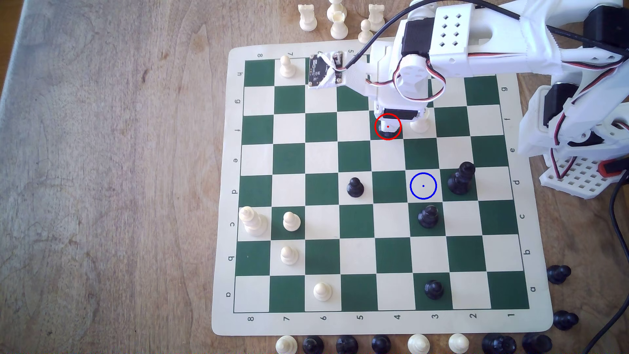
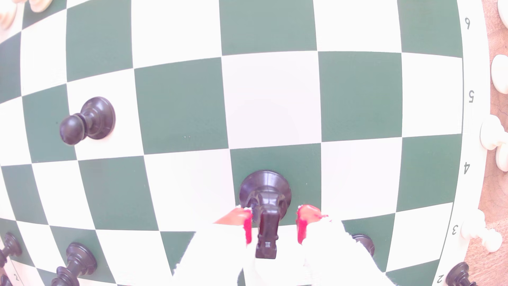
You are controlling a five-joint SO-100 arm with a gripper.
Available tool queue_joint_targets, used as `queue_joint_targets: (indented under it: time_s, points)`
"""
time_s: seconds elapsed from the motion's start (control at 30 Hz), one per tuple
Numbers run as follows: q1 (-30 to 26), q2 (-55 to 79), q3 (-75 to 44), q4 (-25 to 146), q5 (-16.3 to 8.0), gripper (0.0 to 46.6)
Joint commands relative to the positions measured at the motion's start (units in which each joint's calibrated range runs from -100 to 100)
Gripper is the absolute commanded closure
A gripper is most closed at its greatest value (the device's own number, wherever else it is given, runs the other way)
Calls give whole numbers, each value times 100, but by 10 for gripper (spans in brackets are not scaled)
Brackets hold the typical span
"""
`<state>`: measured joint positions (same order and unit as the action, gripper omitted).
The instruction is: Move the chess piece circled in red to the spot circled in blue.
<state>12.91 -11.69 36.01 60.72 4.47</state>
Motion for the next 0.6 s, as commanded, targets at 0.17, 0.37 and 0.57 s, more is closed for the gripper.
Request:
queue_joint_targets:
  time_s: [0.17, 0.37, 0.57]
  points:
    - [-59, -105, -20, 112, -24, 388]
    - [-90, -130, -29, 120, -34, 464]
    - [-106, -317, -138, 284, -34, 464]
